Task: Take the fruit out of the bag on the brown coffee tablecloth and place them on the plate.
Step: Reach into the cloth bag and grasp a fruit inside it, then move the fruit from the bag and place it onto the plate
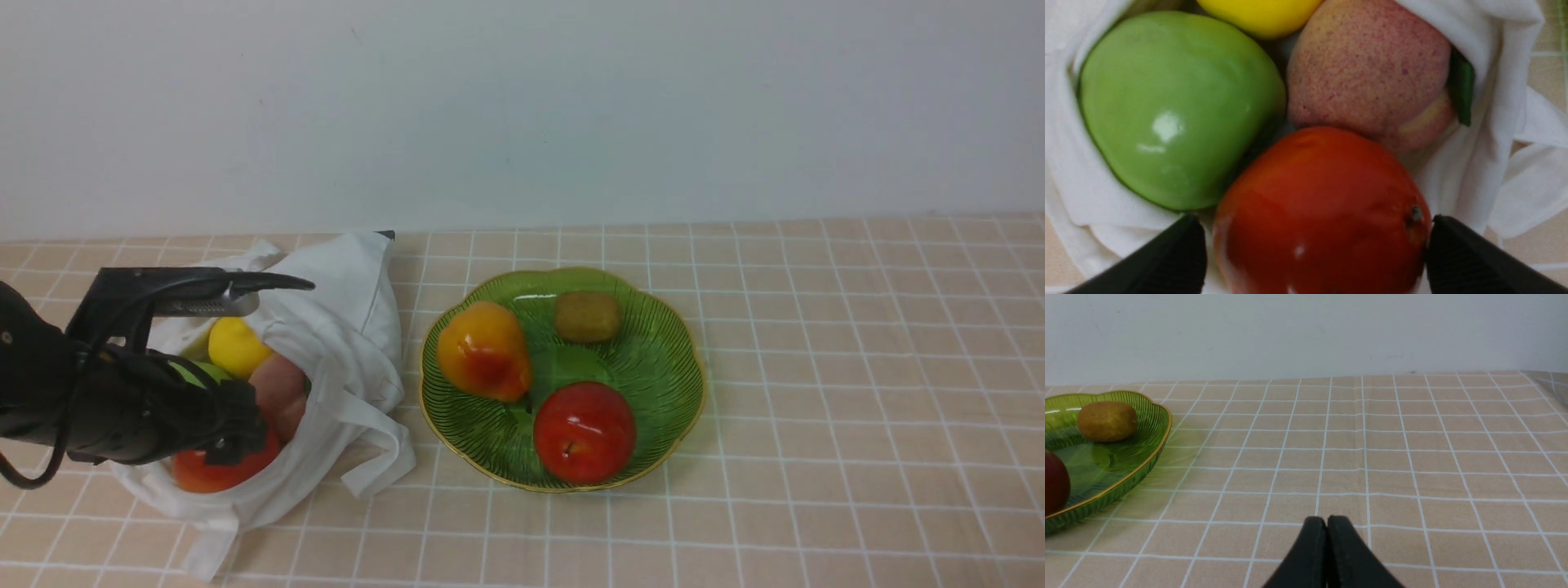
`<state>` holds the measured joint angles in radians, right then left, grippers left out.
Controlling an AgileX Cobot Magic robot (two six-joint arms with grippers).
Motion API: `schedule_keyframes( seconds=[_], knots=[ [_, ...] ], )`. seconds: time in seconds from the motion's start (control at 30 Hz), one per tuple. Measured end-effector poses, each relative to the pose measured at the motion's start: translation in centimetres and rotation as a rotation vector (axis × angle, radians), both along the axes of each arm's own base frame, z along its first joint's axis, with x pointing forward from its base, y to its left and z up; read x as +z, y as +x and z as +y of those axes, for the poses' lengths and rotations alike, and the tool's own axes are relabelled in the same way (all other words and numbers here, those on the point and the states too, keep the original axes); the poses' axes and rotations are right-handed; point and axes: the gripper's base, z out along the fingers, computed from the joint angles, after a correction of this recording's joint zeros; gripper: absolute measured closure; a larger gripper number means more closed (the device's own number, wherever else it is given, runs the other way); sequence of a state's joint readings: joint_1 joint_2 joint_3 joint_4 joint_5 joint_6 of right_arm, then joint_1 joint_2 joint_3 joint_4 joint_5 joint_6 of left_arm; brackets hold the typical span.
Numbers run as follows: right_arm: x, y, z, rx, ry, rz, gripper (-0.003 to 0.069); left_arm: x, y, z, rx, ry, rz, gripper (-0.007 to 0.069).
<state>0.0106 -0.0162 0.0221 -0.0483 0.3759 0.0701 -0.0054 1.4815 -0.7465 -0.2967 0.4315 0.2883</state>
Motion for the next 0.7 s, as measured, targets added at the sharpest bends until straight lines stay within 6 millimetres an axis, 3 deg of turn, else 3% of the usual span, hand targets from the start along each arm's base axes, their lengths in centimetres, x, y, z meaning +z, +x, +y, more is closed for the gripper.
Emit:
schedule_keyframes(
  seconds=[0.13, 0.23, 0.37, 0.53, 0.7],
  knots=[
    [0.0, 0.0, 0.0, 0.000, 0.000, 0.000, 0.0673, -0.6, 0.4, 0.0, 0.003, -0.001, 0.011, -0.0033],
    [0.0, 0.0, 0.0, 0.000, 0.000, 0.000, 0.0673, -0.6, 0.4, 0.0, 0.009, -0.008, 0.011, 0.0043],
    [0.0, 0.0, 0.0, 0.000, 0.000, 0.000, 0.0673, 0.2, 0.2, -0.1, 0.013, -0.016, -0.013, 0.0042],
    [0.0, 0.0, 0.0, 0.000, 0.000, 0.000, 0.0673, 3.7, -0.6, -0.1, 0.002, -0.019, -0.129, 0.0042],
    [0.0, 0.0, 0.0, 0.000, 0.000, 0.000, 0.0673, 9.3, -1.3, -0.5, -0.012, -0.056, -0.274, 0.0042]
  ],
)
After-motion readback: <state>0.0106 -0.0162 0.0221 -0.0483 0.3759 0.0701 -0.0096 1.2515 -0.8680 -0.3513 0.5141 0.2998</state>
